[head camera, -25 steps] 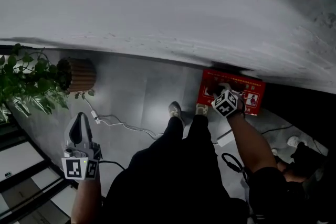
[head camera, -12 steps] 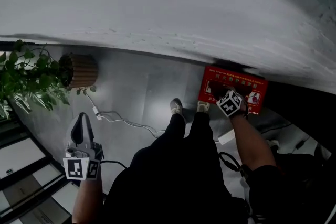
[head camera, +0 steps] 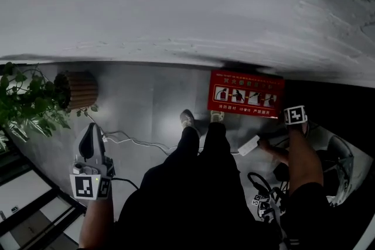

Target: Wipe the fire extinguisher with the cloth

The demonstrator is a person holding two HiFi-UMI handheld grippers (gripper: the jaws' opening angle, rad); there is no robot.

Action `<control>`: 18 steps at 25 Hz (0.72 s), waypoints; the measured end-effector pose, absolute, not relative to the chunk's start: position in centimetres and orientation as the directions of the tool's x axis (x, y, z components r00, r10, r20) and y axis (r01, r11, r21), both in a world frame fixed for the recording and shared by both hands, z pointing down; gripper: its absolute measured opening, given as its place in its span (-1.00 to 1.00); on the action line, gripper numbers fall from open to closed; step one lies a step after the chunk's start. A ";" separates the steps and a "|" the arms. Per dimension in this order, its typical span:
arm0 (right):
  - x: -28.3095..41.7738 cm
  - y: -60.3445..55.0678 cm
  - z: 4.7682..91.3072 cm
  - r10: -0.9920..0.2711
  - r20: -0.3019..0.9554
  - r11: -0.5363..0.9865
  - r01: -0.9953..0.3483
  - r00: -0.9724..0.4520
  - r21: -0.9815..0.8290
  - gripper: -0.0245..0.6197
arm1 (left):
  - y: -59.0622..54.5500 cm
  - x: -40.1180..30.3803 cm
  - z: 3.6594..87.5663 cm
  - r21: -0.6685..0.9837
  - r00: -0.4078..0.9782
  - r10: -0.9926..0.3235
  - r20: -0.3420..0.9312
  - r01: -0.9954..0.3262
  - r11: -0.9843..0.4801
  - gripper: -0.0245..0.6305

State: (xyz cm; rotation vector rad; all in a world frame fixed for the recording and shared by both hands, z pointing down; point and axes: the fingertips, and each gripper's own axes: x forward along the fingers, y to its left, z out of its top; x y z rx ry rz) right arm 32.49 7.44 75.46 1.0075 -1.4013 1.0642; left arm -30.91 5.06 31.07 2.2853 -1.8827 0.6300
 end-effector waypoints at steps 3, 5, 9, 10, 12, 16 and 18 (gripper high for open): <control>31.6 5.6 73.9 -0.144 0.988 0.311 -0.950 -0.057 -0.009 -0.69 | 5.3 -31.5 30.6 -0.177 0.122 -0.920 0.374 -0.964 -0.200 -0.93; 26.8 3.6 73.0 -0.259 0.964 0.524 -0.847 -0.061 0.087 -0.69 | 5.8 -32.4 30.3 -0.196 0.103 -0.924 0.368 -0.963 -0.186 -0.93; 9.4 3.8 73.5 -0.256 0.925 0.822 -0.567 -0.282 0.054 -0.69 | 7.0 -33.6 29.9 -0.202 0.057 -0.930 0.362 -0.970 -0.138 -0.93; 5.1 4.5 73.8 -0.211 0.920 0.868 -0.496 -0.331 0.021 -0.69 | 7.4 -33.6 29.9 -0.199 0.050 -0.928 0.370 -0.971 -0.132 -0.93; -2.0 6.0 74.5 -0.112 0.917 0.930 -0.365 -0.382 -0.039 -0.69 | 8.0 -33.2 30.0 -0.202 0.046 -0.919 0.391 -0.970 -0.134 -0.93; -7.5 8.9 77.0 0.073 0.947 0.960 -0.236 -0.314 -0.152 -0.69 | 8.7 -32.9 29.4 -0.232 0.048 -0.911 0.410 -0.960 -0.155 -0.93; -6.8 8.9 77.1 0.074 0.942 0.943 -0.286 -0.326 -0.173 -0.69 | 8.6 -33.2 28.8 -0.239 0.040 -0.914 0.403 -0.960 -0.148 -0.93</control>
